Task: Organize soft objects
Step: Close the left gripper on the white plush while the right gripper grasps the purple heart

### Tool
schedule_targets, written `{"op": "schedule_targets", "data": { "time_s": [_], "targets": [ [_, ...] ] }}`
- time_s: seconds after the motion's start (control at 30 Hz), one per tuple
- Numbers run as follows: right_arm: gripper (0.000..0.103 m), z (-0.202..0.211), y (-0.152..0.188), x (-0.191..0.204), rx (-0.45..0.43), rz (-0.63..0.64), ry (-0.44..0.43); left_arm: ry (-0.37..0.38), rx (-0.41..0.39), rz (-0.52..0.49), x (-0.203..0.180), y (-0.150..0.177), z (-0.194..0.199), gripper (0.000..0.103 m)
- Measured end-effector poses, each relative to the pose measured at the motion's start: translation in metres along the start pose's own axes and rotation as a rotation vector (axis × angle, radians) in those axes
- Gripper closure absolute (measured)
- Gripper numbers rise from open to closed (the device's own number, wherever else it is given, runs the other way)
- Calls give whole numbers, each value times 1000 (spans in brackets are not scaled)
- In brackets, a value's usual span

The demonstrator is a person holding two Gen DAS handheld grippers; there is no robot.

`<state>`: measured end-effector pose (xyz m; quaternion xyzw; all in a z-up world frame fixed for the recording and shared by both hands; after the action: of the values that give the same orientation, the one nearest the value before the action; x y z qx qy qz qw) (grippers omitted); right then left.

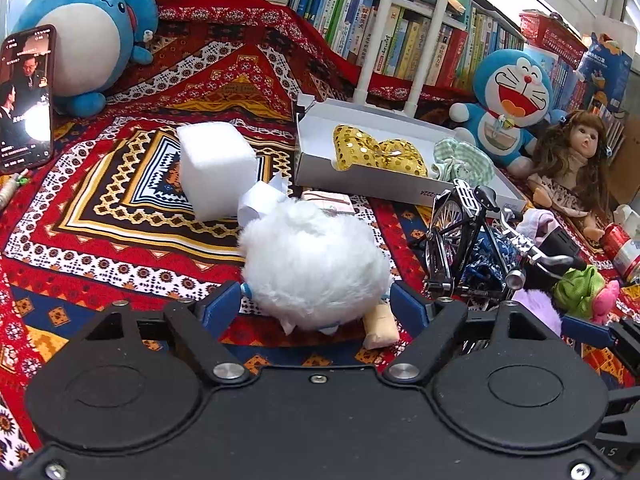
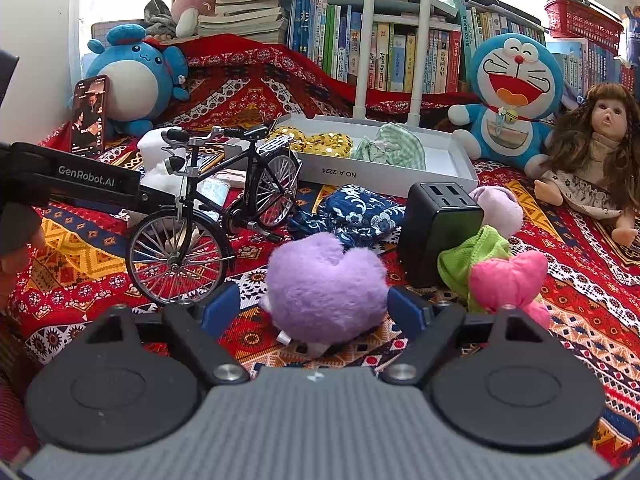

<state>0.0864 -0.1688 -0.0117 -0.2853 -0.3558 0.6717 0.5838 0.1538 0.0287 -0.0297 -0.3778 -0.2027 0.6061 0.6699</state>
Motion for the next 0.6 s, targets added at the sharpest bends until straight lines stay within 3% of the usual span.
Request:
{"op": "schedule_targets", "data": {
  "time_s": [0.23,0.6],
  "targets": [
    [17,-1,0,-1,-2,-9,1,-13,10,-3,-2,0,-7,24],
    [17,-6,-1,-2,-7,-2,20,-18,7,14,1,-1,-6,41]
  ]
}}
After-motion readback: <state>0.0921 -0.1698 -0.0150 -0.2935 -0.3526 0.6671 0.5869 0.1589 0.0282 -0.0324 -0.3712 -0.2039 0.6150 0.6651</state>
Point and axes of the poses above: each gripper's, at about its wrist camera, not at the fingertips, and z roughly against the way its jaws point, x to its left, y to its underside, the point moved 8 cm from there along -z, roughly the way its jaws point, and after that the axes turned 3 degrees about -z, right-handed, at the moved point
